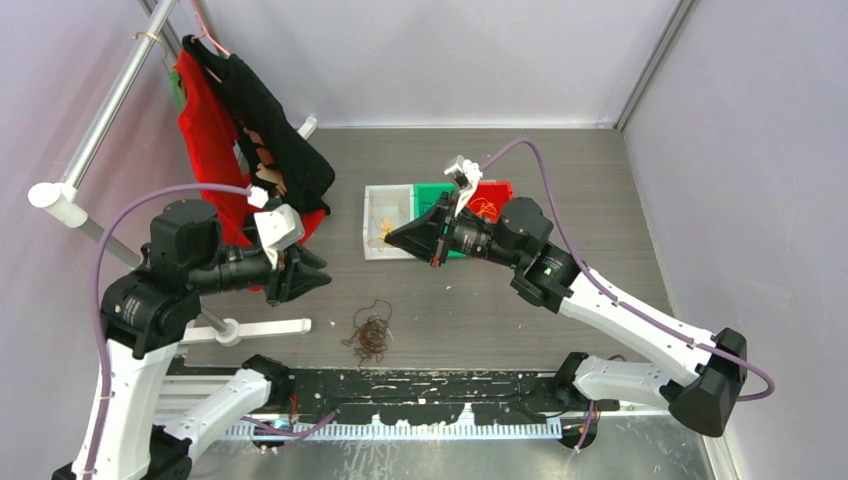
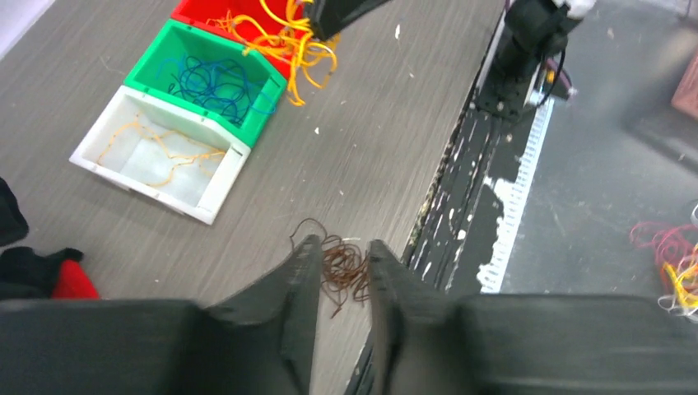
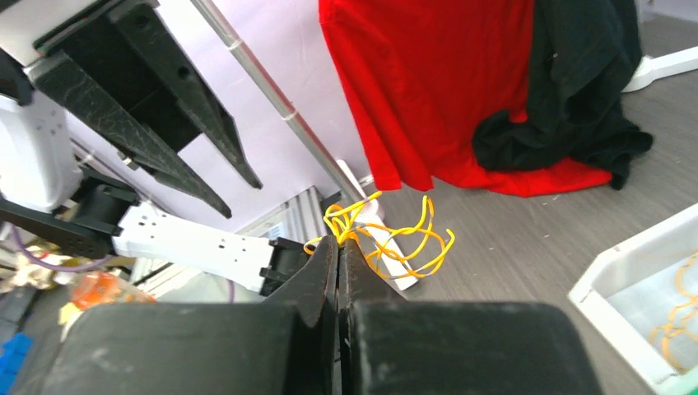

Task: Untangle the cables
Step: Untie the cable, then place the cable in the bin.

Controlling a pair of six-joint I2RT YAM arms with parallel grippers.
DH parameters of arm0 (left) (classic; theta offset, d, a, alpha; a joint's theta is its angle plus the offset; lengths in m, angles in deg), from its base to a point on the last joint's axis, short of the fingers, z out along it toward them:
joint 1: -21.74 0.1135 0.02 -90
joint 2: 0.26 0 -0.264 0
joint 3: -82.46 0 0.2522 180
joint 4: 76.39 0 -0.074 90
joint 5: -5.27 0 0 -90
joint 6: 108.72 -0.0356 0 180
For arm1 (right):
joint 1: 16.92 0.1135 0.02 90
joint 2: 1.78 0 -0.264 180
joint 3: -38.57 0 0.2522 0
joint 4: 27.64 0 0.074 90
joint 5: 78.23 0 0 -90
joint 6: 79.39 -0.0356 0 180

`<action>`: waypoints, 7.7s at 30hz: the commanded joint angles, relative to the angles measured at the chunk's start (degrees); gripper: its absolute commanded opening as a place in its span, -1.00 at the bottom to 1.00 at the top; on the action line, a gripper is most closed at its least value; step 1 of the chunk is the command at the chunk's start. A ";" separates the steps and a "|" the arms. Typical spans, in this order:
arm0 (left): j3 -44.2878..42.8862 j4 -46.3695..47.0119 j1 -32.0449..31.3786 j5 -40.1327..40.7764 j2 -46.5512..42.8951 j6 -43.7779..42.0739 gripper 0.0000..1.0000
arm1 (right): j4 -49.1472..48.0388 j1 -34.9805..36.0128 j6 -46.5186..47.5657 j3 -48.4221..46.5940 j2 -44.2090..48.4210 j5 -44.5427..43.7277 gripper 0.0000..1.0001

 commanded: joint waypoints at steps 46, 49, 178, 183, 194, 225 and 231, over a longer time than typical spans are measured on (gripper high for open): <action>9.71 8.65 0.15 0.70 -4.21 -8.91 -1.00 | -9.59 -2.06 -22.83 0.52 -10.07 17.80 -0.91; 9.54 9.23 0.13 2.35 -4.56 -9.00 -1.00 | -5.04 -2.37 -20.78 0.36 -8.98 17.97 -0.89; -1.55 21.37 0.13 20.43 -4.82 -4.27 -1.00 | 23.74 19.05 6.02 10.80 22.75 -49.55 -0.98; 1.44 24.60 0.13 27.79 -7.06 -6.45 -1.00 | 32.63 19.06 5.80 6.33 23.80 -60.10 -0.98; 4.94 29.86 0.12 33.39 -10.70 -4.88 -1.00 | 49.32 18.98 -0.56 -1.37 23.56 -82.22 -0.98; -0.62 -2.10 0.15 1.28 -3.27 -4.29 0.44 | 24.90 -7.71 6.63 -1.46 10.19 -59.63 -0.98; -0.74 -3.75 0.15 1.74 -2.93 -5.29 0.63 | 19.40 -16.57 5.14 -0.71 1.50 -54.55 -0.98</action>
